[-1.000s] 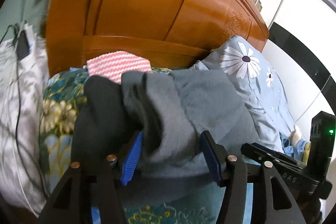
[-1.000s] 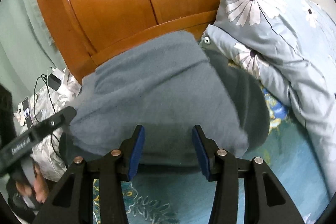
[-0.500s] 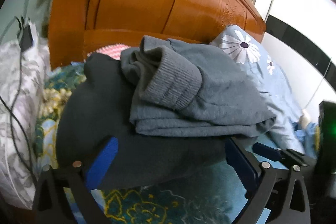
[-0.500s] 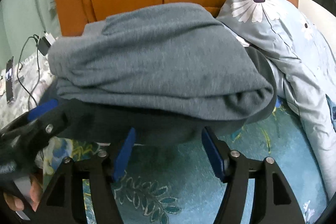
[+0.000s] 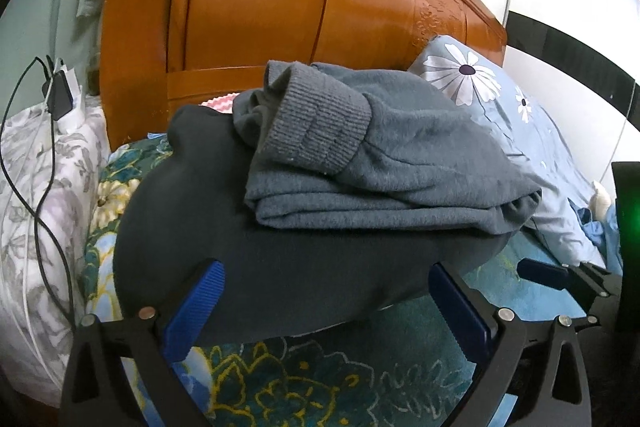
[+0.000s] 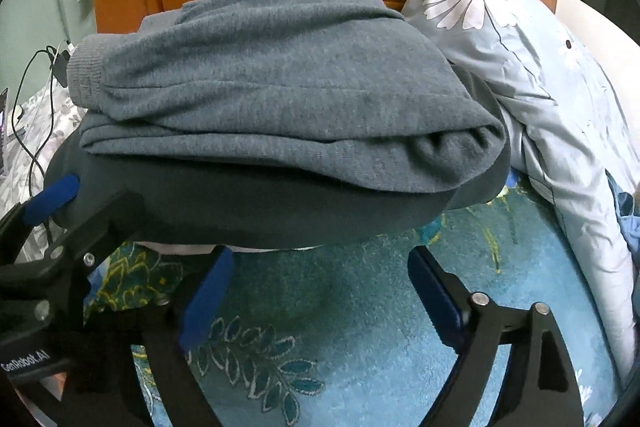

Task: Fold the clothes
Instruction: 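Open both grippers and pull them back from the stacked clothes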

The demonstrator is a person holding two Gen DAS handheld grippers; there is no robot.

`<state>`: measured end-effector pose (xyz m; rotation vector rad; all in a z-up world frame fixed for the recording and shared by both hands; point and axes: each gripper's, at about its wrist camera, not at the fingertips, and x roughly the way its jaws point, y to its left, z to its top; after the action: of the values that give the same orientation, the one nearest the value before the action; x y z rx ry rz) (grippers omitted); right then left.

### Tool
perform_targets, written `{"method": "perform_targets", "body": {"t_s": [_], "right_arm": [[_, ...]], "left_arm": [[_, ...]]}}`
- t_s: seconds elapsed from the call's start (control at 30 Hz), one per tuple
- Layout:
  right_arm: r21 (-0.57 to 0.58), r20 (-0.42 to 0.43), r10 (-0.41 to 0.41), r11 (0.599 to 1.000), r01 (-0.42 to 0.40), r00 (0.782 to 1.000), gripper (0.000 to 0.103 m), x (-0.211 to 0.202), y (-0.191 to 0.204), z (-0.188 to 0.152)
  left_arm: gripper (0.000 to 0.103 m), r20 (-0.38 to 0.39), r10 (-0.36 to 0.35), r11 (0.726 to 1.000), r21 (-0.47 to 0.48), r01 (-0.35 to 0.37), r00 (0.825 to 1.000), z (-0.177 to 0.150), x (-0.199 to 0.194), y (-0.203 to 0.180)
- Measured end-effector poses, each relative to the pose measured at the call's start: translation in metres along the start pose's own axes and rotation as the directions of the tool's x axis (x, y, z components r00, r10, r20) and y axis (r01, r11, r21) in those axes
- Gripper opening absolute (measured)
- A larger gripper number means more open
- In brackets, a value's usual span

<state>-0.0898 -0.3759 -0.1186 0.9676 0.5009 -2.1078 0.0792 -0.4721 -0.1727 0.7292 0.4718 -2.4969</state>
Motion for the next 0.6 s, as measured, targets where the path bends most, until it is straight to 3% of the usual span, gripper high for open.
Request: {"method": "perform_targets", "body": {"t_s": [0.2, 0.33, 0.47, 0.6], "right_arm": [[0.013, -0.001, -0.027, 1.0, 0.027, 1.0, 0.103, 0.003, -0.002, -0.002], [0.014, 0.004, -0.056, 0.998, 0.056, 0.998, 0.103, 0.004, -0.003, -0.004], [0.019, 0.007, -0.089, 0.996, 0.089, 0.996, 0.103, 0.005, -0.005, -0.006], [0.028, 0.011, -0.124, 0.992, 0.124, 0.992, 0.103, 0.005, -0.008, -0.008]], "left_arm": [[0.103, 0.005, -0.031, 0.999, -0.015, 0.031, 1.0, 0.0, -0.004, 0.005], [0.103, -0.002, -0.064, 0.996, -0.059, 0.064, 0.998, -0.001, -0.004, 0.013], [0.103, -0.018, -0.059, 0.997, -0.057, 0.058, 0.998, -0.001, -0.001, 0.015], [0.103, -0.039, -0.011, 0.999, -0.033, 0.01, 0.999, -0.006, -0.001, 0.009]]}}
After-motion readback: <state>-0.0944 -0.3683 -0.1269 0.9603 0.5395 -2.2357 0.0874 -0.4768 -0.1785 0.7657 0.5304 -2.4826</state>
